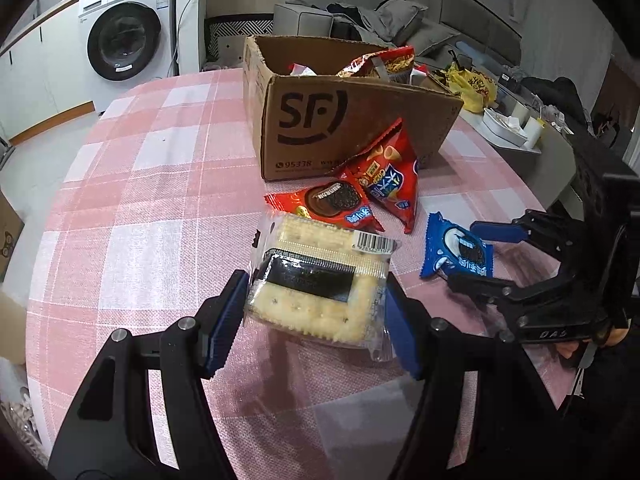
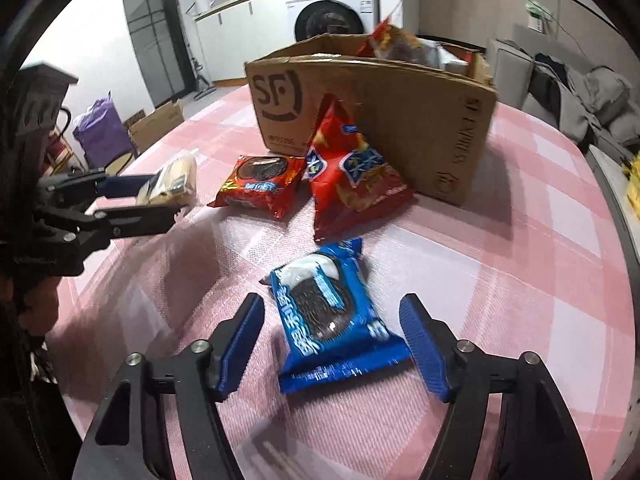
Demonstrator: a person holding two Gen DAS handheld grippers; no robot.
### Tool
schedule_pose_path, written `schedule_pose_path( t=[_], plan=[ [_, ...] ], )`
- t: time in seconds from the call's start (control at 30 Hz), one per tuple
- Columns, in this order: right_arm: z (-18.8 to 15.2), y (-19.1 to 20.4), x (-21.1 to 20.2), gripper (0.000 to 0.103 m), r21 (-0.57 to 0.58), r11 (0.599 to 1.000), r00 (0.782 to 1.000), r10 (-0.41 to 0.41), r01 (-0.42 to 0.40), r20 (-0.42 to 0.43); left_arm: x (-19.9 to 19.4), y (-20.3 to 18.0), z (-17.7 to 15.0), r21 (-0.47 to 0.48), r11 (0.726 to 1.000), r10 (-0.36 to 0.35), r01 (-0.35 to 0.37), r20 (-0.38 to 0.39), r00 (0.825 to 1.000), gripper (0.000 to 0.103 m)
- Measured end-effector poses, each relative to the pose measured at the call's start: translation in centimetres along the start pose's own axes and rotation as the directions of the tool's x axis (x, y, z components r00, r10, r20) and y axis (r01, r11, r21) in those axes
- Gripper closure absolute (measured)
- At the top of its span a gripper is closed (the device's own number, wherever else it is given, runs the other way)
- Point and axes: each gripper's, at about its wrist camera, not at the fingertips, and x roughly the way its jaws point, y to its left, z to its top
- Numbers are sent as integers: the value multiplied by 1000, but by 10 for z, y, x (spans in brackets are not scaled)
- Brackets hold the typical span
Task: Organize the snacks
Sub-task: 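Lift the cracker pack with the left gripper while the right lifts the blue Oreo pack, then lower both packs into the box and open both grippers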
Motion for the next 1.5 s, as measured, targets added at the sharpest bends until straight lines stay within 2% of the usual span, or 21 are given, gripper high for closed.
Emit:
schedule_pose_path(
  t=[0.03, 0.1, 0.23, 0.53, 0.83, 1.17, 1.5],
  plan=[
    [0, 1, 2, 48, -4, 1000, 1000, 7, -7, -3, 0, 0, 1, -2, 1000, 2, -2, 2, 1000, 40],
    [0, 4, 5, 57, -16, 1000, 1000, 17, -18, -17, 0, 0, 3, -6, 1000, 5, -5, 6, 1000, 40],
    [-4, 4, -5, 57, -2, 998, 998, 59, -59, 14, -3, -1, 9, -4, 1000, 5, -5, 26, 1000, 40],
    [13, -5, -39, 57, 53, 997, 992, 57, -63, 111, -17, -3, 28, -7, 1000, 6, -5, 91, 996, 40],
    [51, -22, -78, 57, 129, 990, 971, 24, -56, 236, -39, 0, 55, -28, 999, 29, -25, 166, 986, 40],
    [101, -37, -110, 57, 195, 978, 939, -3, -68, 344, -63, -12, 94, -3, 999, 51, -51, 238, 970, 40],
    [142, -52, -108, 57, 239, 968, 917, -22, -81, 398, -66, -15, 137, -12, 998, 58, -56, 279, 958, 40]
  ],
)
